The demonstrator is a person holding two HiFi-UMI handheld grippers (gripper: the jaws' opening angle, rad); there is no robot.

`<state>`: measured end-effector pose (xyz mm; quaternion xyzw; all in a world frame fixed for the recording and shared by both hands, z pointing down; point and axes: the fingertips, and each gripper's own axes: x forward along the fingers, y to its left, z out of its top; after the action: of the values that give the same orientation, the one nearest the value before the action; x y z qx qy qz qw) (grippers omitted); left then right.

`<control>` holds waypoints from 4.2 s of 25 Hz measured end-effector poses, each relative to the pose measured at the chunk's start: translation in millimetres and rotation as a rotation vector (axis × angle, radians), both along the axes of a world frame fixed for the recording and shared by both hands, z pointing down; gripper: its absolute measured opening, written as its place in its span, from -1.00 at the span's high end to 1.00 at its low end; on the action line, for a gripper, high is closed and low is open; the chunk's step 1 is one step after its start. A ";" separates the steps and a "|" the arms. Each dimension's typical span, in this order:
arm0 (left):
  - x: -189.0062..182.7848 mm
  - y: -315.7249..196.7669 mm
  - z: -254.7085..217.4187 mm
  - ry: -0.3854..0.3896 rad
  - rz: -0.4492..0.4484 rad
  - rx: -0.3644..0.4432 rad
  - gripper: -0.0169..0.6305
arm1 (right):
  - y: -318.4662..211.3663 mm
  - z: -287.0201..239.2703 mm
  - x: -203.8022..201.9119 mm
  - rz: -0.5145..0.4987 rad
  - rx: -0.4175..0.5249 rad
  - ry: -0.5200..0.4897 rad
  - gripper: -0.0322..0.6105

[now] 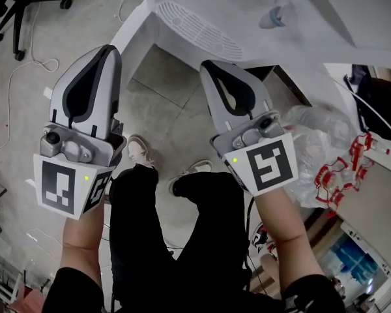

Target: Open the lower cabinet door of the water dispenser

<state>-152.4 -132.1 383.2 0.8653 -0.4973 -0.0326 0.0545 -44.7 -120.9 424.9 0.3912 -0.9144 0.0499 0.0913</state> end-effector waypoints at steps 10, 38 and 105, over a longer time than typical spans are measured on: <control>36.5 15.6 -117.8 -0.045 0.035 -0.034 0.92 | 24.8 -115.0 41.0 0.082 -0.030 -0.010 0.89; 105.6 67.0 -364.4 -0.051 0.174 -0.037 0.92 | 91.6 -356.8 122.2 0.297 -0.003 0.017 0.89; 40.1 92.6 -568.6 -0.067 0.070 0.229 0.92 | 152.9 -547.1 269.0 0.701 0.245 -0.066 0.89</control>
<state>-112.3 -39.5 -185.4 0.8832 -0.4614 -0.0584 -0.0600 224.3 32.0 -122.2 0.6869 -0.7264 -0.0188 -0.0085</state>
